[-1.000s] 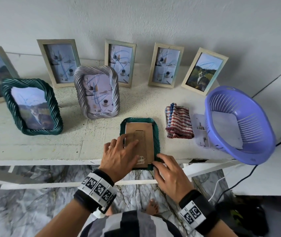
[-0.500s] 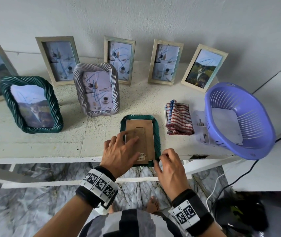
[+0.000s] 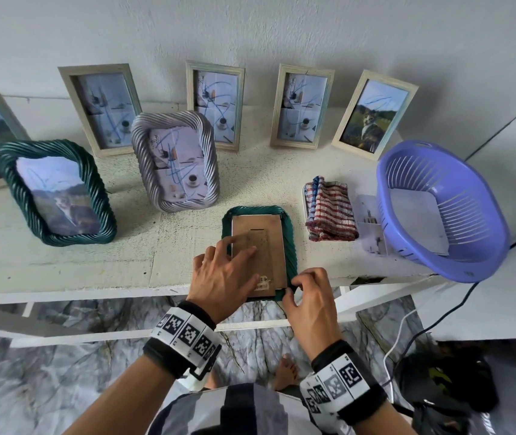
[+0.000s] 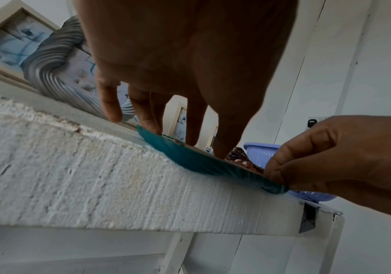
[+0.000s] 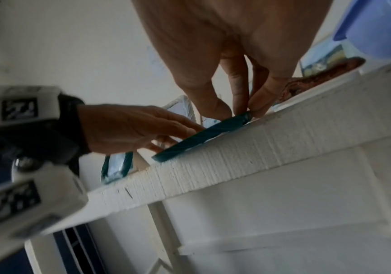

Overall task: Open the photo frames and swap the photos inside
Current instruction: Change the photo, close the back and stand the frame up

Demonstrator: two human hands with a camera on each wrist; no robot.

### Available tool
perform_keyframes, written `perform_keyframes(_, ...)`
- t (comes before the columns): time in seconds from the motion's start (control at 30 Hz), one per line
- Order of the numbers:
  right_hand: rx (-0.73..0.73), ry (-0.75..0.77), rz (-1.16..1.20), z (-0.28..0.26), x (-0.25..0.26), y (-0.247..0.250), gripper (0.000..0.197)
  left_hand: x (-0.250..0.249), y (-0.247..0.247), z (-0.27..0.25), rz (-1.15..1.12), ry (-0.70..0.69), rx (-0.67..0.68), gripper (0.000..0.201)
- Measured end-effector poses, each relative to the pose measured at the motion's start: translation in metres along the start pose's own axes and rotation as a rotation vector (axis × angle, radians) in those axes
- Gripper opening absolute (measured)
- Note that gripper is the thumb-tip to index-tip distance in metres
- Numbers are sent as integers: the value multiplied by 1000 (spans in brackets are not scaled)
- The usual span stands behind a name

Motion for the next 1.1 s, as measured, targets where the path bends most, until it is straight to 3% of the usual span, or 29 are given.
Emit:
perform_keyframes(0.3,-15,-37,181,2,-14,-1,20,0,2,1,-26,9,-7,57)
perform_keyframes(1.1,168,138,12,4,-8,1,6,1,-1,1,-20,-1,-10,58)
Point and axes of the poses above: each hand's wrist, its own z-axis towards the middle knuckle, its own y-axis out of the back of the hand, x = y × z, the point moved 10 cm from there along z, towards the middle knuckle, and after that the axes turned 10 degrees about z, right-handed, at the moved point
